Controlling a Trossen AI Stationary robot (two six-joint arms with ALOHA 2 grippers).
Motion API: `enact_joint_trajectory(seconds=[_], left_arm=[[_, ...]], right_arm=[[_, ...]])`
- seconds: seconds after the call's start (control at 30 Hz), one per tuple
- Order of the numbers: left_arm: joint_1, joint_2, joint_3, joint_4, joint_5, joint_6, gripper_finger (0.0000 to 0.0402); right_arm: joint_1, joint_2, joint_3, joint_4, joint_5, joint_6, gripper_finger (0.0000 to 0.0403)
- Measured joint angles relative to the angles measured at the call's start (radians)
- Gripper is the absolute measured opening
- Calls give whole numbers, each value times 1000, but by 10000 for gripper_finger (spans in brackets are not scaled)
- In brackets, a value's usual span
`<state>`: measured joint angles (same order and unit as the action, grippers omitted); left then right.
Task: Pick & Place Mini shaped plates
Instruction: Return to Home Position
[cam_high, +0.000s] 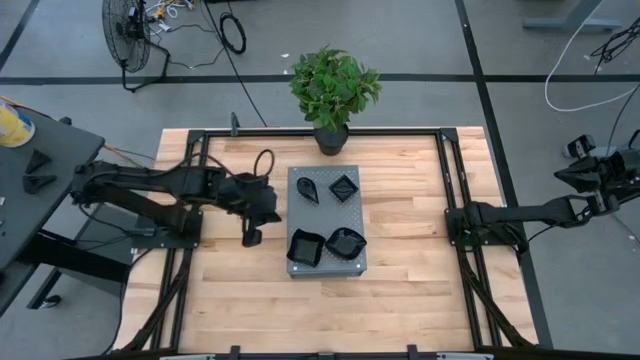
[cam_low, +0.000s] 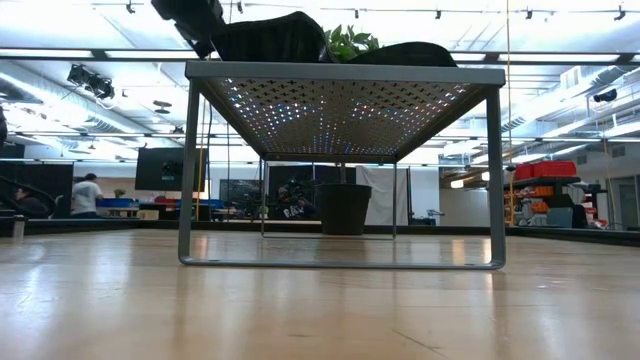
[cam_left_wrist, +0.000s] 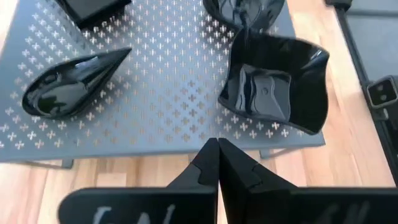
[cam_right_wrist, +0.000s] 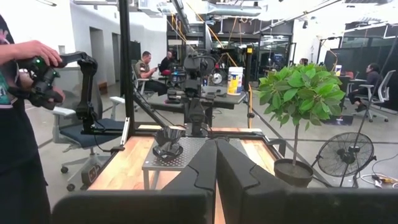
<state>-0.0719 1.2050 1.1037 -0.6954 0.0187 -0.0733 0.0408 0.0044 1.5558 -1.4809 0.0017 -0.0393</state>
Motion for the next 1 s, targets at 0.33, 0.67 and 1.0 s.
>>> enact_joint_trajectory(seconds=[0.33, 0.67, 1.0], left_arm=[[1, -190, -225, 125, 0, -2, 6], [3, -389, -433, 256, 0, -2, 11], [3, -582, -649, 390, 0, -1, 10]], right_arm=[[0, 0, 0, 0, 0, 0, 16], [0, 0, 0, 0, 0, 0, 16], [0, 0, 0, 0, 0, 0, 16]])
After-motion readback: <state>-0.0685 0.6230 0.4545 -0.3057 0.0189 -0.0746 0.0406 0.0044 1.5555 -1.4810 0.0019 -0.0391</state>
